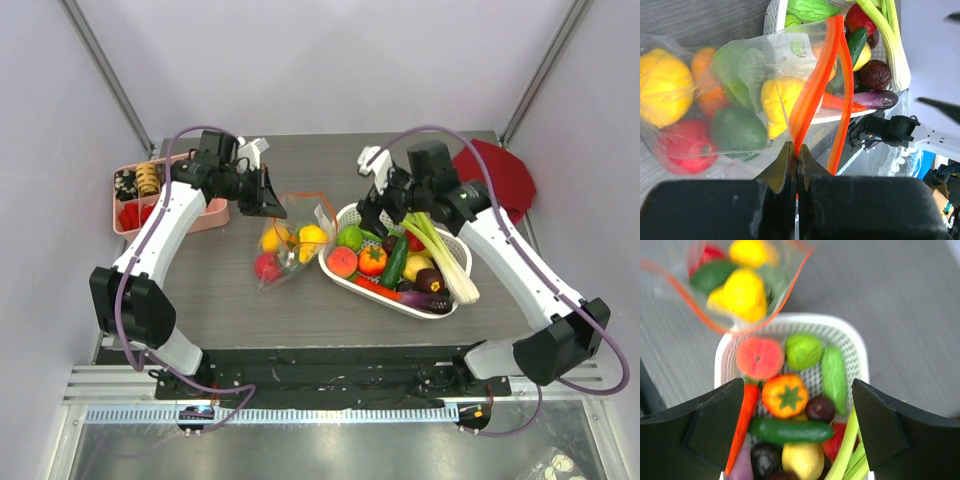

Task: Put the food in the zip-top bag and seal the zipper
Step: Place the fake fruit in the zipper food storage bag, then pick up the fake fruit from the bin.

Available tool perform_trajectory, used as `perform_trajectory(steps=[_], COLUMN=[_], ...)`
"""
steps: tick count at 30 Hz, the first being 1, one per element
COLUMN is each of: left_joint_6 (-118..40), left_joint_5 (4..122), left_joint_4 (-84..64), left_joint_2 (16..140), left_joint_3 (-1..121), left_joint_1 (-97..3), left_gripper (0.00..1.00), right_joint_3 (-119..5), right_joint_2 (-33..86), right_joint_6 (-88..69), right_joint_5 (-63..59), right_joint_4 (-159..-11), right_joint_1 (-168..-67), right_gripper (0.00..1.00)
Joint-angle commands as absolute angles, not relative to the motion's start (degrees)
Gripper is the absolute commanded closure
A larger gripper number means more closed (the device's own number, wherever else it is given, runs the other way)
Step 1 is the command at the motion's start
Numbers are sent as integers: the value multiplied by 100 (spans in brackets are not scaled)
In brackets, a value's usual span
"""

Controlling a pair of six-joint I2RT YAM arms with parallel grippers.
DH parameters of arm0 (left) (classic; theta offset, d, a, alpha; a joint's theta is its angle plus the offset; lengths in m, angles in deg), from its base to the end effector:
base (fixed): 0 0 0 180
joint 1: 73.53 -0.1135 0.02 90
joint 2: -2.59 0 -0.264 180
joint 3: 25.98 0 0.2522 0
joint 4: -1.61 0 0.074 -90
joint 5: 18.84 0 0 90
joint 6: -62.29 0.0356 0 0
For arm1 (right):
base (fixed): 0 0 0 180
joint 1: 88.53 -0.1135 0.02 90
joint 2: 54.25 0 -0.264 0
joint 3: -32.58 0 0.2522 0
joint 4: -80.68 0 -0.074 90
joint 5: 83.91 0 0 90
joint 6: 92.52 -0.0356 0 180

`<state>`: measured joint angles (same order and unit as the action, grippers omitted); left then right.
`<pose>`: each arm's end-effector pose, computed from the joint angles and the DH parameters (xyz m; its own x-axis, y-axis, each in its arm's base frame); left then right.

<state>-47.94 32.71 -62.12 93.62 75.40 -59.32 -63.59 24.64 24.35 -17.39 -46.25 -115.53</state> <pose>0.3180 -0.1034 0.3410 -0.9209 -0.0462 -0.3871 0.2487 0.6950 -0.6746 0.2577 0.1472 0.3851 -0.1465 -0.5399 -0.8289 -0.8638 0.4781 -0.1588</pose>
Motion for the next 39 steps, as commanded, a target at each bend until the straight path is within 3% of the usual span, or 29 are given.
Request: perform_trajectory(steps=[1,17,25,31,36,39], left_joint_6=[-4810,-4688,-4661,-4635,-4687,-4687], left_joint_5=[3073,3153,3161,3188,3161,3153], left_joint_4=[-6093,-6163,-6181,-6189,-6146,-6154], left_joint_2=[9277,9250,9268,9242,9233,9233], left_joint_3=[7664,7576,7602,7541,7541,7559], left_joint_1=[-5965,-5965,-5965,-5965,-5965,-5965], left_gripper=[99,99,99,99,99,99], right_joint_3=[-5826,-5193,-4798,-4937,-5674,-6175], right_joint_2=[2581,4040,4226,3902,3462,3198], right_joint_6=[3289,3940,4055,3888,3589,3370], right_joint_5=[-1843,-1544,-1298,-1245,-1254,-1324], right_joint_4=[-3890,-4495,-4900,-4812,-4654,-4513], right_joint_1=[-11657,-11665,-11674,-11665,-11657,-11639], right_gripper=[7,7,7,20,45,48])
